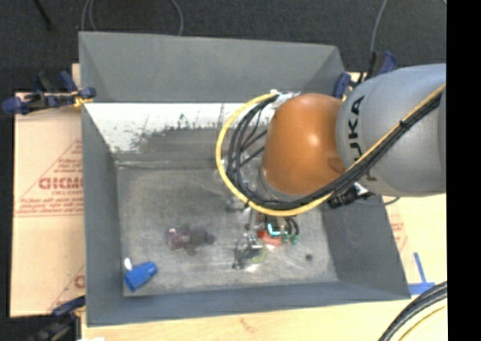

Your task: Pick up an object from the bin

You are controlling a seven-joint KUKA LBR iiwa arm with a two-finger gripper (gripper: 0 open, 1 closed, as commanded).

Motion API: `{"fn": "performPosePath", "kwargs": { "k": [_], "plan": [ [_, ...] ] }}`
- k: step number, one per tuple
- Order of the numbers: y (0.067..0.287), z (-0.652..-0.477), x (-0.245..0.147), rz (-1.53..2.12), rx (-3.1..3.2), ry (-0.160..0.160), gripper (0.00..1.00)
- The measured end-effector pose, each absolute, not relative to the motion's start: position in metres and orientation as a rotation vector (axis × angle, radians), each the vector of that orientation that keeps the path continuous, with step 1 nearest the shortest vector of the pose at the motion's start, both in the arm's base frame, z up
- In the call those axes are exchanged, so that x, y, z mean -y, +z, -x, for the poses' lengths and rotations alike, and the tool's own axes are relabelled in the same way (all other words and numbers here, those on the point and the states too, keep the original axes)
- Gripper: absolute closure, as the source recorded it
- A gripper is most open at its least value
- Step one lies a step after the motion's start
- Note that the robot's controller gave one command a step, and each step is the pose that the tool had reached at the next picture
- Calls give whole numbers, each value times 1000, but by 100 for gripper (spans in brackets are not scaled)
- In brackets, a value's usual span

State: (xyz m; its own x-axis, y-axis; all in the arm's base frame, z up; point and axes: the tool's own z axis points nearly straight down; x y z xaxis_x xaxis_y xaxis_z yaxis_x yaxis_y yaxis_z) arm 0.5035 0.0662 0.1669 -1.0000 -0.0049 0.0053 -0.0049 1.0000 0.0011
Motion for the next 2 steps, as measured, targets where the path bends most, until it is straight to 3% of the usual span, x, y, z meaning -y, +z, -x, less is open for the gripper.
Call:
{"fn": "performPosePath", "kwargs": {
  "k": [1,2],
  "plan": [
    [71,-517,-138,99,3148,-4,0],
    [102,-526,-125,173,3143,-3,0]
  ]
}}
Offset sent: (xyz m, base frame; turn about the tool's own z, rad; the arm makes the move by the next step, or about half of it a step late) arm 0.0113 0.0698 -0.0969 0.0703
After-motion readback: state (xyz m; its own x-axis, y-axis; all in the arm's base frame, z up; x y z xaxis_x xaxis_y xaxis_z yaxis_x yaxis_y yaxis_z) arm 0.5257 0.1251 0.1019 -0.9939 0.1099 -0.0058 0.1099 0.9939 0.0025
